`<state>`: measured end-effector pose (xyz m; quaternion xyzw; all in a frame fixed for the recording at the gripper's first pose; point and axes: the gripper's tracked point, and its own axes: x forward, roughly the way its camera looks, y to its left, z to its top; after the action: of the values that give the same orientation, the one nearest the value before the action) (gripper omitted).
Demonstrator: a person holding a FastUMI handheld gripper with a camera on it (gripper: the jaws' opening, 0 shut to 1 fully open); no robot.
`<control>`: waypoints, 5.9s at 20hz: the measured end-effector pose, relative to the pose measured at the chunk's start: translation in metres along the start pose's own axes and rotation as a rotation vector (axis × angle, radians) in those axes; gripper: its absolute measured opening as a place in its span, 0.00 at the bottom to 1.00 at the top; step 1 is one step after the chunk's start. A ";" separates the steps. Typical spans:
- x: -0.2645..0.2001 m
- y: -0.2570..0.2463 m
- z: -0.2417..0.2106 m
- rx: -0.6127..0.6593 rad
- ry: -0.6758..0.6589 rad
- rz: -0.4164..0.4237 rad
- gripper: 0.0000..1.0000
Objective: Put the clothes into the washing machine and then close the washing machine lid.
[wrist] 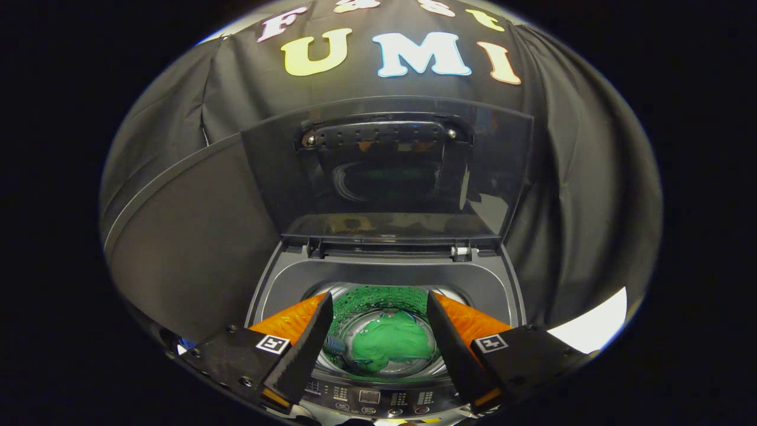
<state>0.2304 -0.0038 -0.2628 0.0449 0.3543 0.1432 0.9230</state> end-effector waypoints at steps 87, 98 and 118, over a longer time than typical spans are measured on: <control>0.008 0.009 0.195 -0.002 -0.337 -0.119 0.98; -0.010 0.011 0.175 -0.003 -0.353 -0.123 0.98; -0.029 0.013 0.143 0.001 -0.340 -0.129 0.98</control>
<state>0.3025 0.0025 -0.1349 0.0461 0.1955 0.0736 0.9769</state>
